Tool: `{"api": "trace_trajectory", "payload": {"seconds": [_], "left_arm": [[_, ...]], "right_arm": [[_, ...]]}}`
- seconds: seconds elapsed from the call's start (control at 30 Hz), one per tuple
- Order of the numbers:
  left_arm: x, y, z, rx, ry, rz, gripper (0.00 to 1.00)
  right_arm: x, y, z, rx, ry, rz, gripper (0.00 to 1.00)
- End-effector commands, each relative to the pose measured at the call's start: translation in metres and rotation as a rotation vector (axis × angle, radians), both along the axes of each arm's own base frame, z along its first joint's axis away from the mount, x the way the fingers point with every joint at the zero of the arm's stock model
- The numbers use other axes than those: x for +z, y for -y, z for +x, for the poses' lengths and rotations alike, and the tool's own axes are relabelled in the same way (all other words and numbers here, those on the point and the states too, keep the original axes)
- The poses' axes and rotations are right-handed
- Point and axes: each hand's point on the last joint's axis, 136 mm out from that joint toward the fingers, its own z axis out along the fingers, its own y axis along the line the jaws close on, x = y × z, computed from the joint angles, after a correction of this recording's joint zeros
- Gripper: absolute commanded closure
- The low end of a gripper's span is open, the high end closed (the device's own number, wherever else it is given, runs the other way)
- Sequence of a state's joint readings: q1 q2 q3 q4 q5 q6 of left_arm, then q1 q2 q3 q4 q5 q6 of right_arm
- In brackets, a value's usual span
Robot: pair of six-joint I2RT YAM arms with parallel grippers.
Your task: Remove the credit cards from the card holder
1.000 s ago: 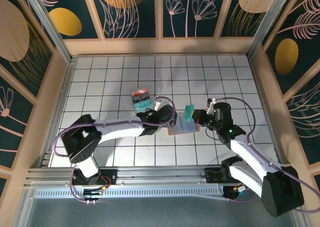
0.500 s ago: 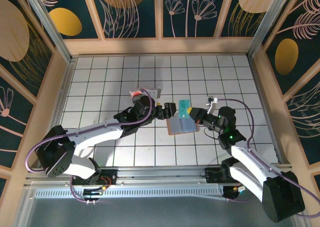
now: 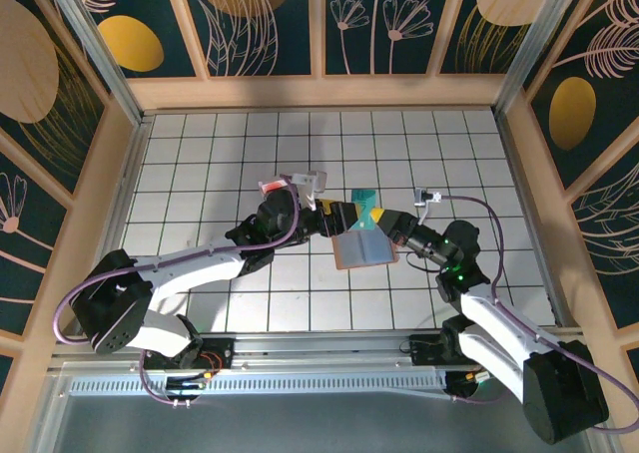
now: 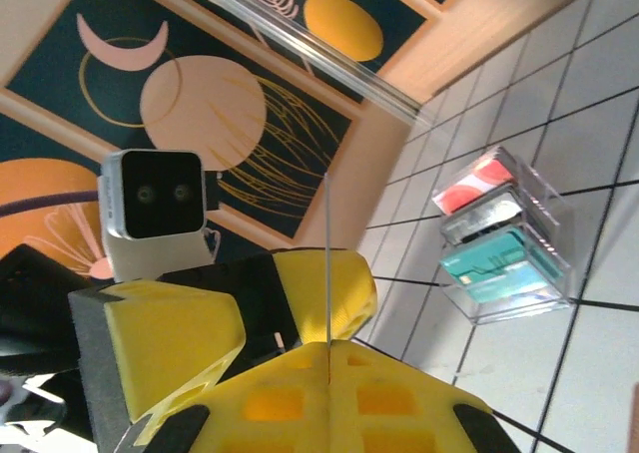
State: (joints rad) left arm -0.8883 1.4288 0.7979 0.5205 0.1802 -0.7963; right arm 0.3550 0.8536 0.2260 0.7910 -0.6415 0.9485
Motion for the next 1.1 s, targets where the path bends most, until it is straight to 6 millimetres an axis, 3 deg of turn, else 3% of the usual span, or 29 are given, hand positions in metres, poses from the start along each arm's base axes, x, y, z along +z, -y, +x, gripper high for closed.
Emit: {"api": "trace_trajectory", "payload": {"seconds": [0.0,0.23,0.5,0.63,0.7,0.9,1.07], "left_arm": [[0.015,0.006,-0.004,-0.050,0.029,-0.072,0.38],[0.024,0.011,-0.011,-0.097,0.048,-0.121,0.63],[0.028,0.016,-0.017,-0.146,0.064,-0.138,0.81],[0.025,0.016,-0.016,-0.141,0.067,-0.123,0.99],[0.023,0.013,-0.013,-0.123,0.077,-0.094,1.00],[0.015,-0.005,-0.001,-0.035,0.160,0.111,1.00],[0.010,-0.035,0.014,0.050,0.276,0.361,1.00]], "right_arm": [[0.020,0.000,-0.009,0.038,0.071,0.065,1.00],[0.026,-0.002,-0.013,0.059,0.094,0.089,1.00],[0.028,-0.005,-0.015,0.084,0.104,0.102,1.00],[0.024,-0.007,-0.013,0.087,0.090,0.092,1.00],[0.019,-0.007,-0.011,0.080,0.080,0.074,0.99],[-0.003,-0.002,0.002,-0.001,0.019,-0.049,0.66],[-0.015,0.014,0.012,-0.123,-0.017,-0.182,0.54]]}}
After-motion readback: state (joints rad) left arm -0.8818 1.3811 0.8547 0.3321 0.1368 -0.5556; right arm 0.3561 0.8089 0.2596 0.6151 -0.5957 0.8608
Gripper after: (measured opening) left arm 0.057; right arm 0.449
